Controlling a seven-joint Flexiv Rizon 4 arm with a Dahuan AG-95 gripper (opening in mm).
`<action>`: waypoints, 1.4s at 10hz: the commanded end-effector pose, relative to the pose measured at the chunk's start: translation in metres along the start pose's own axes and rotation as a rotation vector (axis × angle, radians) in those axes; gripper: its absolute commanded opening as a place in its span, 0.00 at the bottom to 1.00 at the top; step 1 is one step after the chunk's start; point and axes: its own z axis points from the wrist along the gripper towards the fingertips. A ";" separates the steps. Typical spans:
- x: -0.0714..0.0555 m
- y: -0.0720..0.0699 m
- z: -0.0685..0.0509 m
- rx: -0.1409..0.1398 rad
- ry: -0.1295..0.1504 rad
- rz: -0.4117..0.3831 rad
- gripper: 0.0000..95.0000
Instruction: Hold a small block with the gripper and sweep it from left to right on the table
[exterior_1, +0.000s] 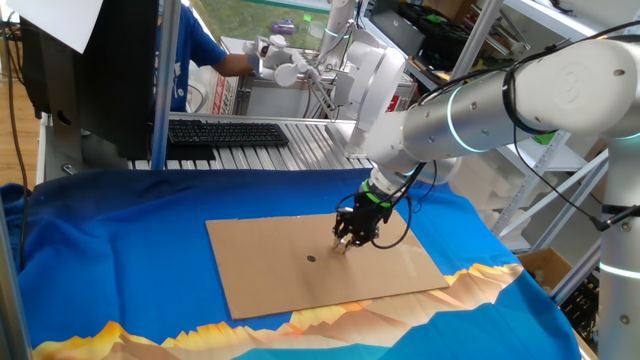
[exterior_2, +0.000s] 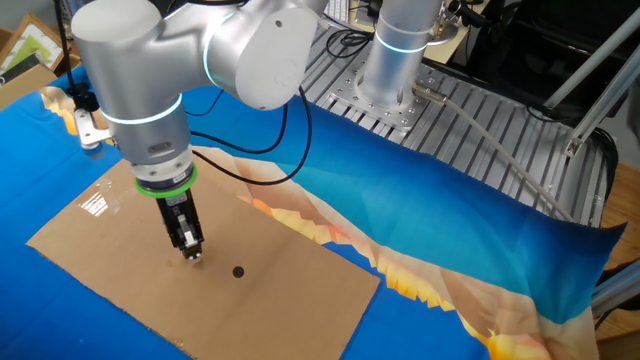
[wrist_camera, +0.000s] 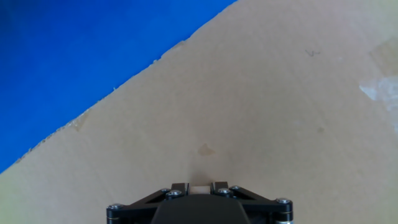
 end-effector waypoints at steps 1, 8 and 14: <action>0.007 0.005 0.002 0.006 -0.016 0.015 0.20; 0.018 0.030 0.002 0.013 -0.018 0.056 0.20; 0.024 0.039 -0.014 0.039 -0.002 0.085 0.80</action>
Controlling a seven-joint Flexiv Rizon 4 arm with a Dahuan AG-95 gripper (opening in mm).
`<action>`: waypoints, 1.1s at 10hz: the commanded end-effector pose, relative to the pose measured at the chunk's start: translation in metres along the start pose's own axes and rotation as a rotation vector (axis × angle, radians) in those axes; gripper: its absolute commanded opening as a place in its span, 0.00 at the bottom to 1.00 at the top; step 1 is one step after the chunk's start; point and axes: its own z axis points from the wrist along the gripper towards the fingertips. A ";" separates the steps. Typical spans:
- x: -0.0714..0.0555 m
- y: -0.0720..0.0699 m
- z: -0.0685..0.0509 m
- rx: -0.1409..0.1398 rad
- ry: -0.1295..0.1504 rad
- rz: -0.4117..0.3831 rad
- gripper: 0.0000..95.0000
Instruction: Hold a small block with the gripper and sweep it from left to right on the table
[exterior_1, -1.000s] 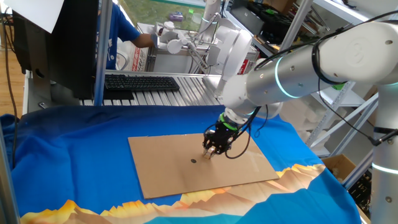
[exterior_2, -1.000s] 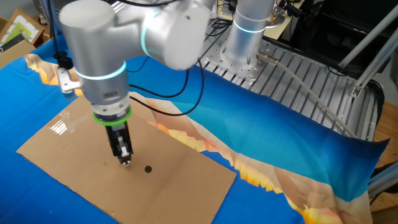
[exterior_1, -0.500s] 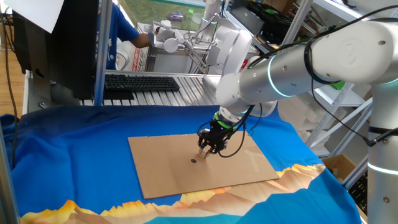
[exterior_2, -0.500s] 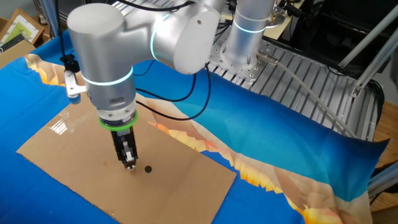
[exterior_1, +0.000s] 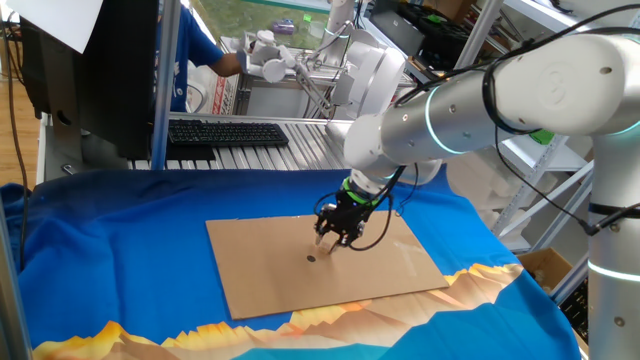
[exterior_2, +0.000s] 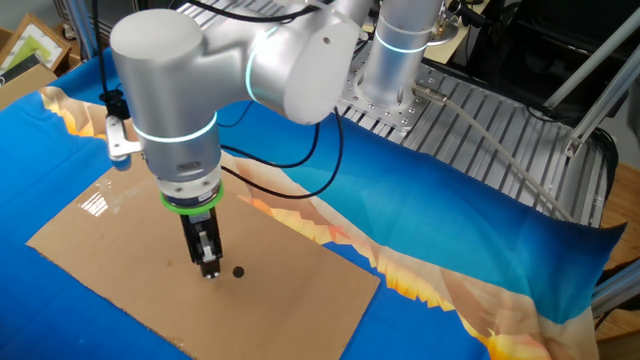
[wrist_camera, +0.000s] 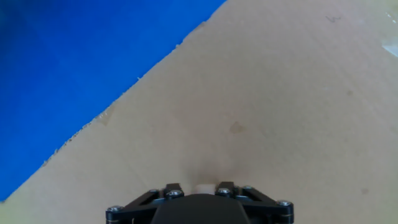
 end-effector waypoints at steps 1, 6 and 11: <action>0.006 0.003 -0.022 0.026 0.049 -0.018 0.80; 0.014 -0.004 -0.077 0.054 0.233 -0.098 0.60; 0.027 -0.028 -0.115 0.077 0.279 -0.087 0.60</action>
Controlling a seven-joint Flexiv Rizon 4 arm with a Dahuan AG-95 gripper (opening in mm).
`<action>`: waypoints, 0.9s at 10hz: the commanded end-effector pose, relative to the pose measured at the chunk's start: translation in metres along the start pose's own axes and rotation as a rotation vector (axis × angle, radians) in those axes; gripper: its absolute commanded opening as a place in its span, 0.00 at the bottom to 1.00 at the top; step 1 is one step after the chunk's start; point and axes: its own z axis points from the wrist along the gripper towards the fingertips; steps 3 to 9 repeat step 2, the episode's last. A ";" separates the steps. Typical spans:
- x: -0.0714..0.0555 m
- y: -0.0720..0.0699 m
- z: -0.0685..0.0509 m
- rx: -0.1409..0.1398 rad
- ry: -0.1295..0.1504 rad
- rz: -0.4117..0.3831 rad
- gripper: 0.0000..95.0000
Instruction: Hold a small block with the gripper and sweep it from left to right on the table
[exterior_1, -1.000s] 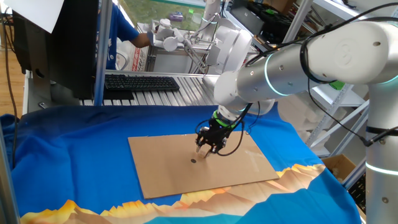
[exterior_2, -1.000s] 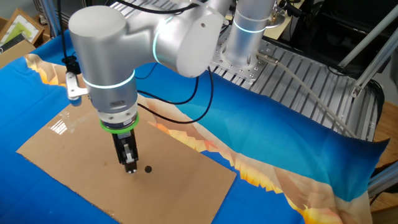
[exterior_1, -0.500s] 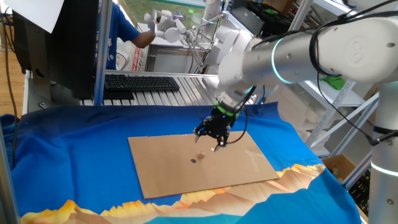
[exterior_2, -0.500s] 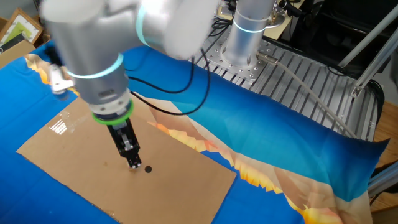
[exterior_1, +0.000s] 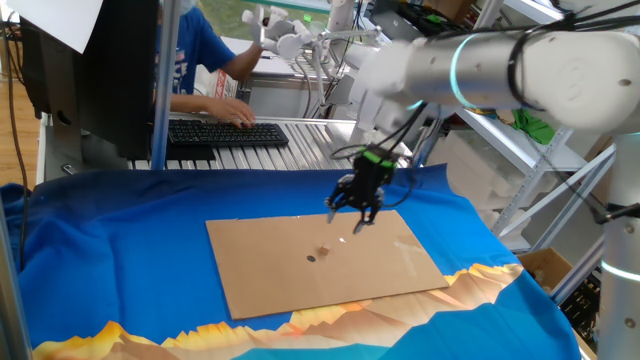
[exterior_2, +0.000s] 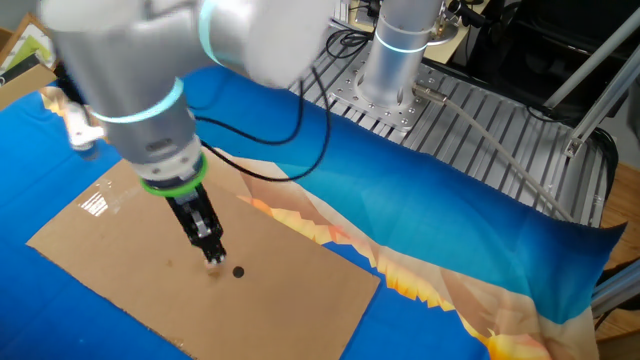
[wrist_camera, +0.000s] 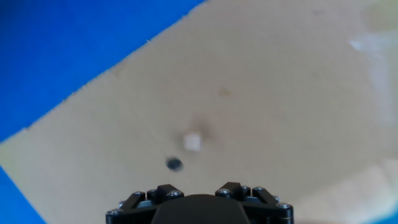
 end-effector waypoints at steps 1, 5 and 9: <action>0.003 -0.001 -0.003 0.022 0.015 0.025 0.60; 0.004 -0.001 -0.003 0.025 0.022 0.036 0.60; 0.004 -0.001 -0.003 0.025 0.022 0.036 0.60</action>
